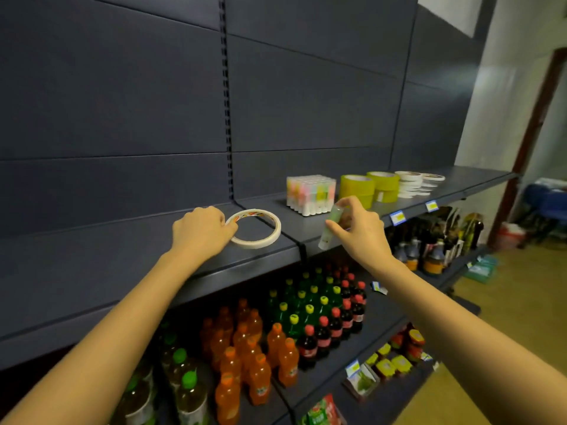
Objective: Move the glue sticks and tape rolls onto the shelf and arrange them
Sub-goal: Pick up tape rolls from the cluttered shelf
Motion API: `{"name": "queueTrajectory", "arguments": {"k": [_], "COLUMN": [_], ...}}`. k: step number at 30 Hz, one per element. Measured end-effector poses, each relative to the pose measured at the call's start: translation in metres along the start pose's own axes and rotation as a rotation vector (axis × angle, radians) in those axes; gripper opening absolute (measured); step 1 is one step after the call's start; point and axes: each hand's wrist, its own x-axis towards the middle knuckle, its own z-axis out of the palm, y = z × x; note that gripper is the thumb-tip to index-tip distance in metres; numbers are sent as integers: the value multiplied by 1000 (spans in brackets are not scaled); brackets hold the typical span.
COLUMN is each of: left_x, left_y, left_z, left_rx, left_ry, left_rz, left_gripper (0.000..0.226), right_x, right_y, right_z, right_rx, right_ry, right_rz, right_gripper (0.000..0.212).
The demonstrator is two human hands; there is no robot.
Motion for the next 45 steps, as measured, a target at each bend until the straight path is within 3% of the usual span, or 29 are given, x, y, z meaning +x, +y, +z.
{"name": "queueTrajectory", "arguments": {"k": [12,32,38,45], "left_x": [51,177,195,214], "left_y": [110,155,162,196], "left_z": [41,100,103,110], "left_rx": [43,149,175,151], "left_ry": [9,180,180,208], "left_rz": [29,-88,-107,-118], "left_gripper": [41,36,37,41], "right_x": [61,206,217,241], "right_y": [97,189,197,206], "right_z": [-33,79,82,58], "right_rx": [46,201,35,-128], "right_ry": [-10,-127,-187,-385], "right_rz": [-27,-180,-297,-471], "right_gripper": [35,35,27,41]}}
